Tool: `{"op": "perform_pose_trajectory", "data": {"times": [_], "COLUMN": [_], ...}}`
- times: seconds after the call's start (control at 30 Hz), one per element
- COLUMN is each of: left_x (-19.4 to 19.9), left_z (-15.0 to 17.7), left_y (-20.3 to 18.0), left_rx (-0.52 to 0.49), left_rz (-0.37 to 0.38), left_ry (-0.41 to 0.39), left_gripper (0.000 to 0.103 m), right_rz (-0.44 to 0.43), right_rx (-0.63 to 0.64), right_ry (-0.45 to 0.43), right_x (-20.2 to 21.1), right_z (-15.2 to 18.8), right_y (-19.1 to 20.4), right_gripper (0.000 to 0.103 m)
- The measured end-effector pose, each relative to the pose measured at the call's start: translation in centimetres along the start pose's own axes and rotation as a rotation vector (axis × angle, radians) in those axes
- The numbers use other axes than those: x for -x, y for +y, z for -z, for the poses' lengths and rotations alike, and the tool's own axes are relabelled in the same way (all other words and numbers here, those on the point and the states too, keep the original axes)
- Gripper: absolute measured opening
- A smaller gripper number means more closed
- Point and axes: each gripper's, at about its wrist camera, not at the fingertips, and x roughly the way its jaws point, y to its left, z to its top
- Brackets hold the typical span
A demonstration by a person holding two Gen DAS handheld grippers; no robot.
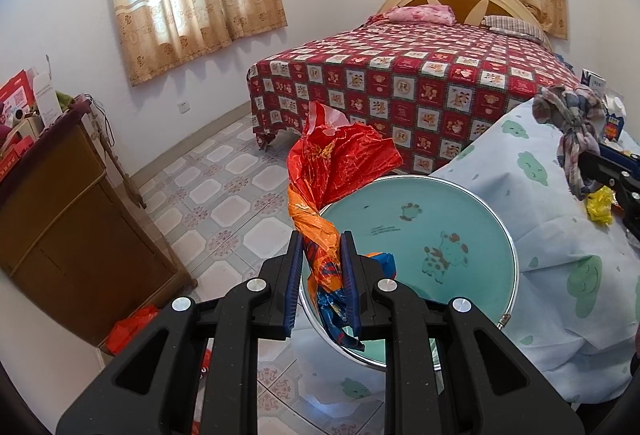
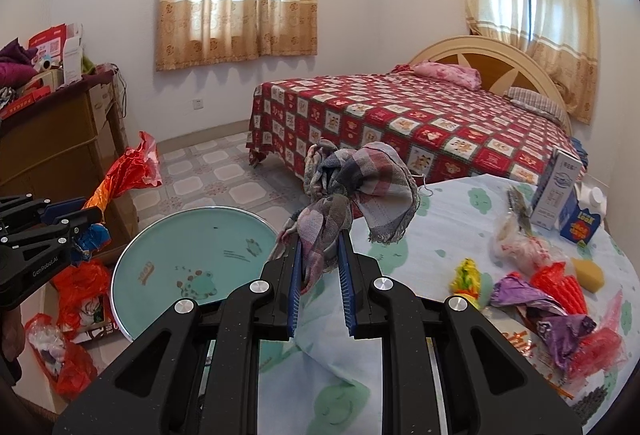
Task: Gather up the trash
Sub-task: 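Carry both items over the teal bucket and open both tools to drop them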
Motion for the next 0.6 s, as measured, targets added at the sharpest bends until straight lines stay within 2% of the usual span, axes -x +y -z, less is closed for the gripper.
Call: {"op": "perform_pose_trajectory", "data": {"times": [0.6], "left_x": [-0.1], "left_z": [-0.1], "left_y": [0.6], "left_rx": [0.034], "left_rz": [0.002], "left_ry": [0.003], "left_gripper": [0.021], "right_rz": [-0.036], "right_rx": [0.036], "right_ry": [0.016], "right_x": [-1.8], "right_z": [-0.5], "right_y": [2.7], "right_gripper": [0.018]}}
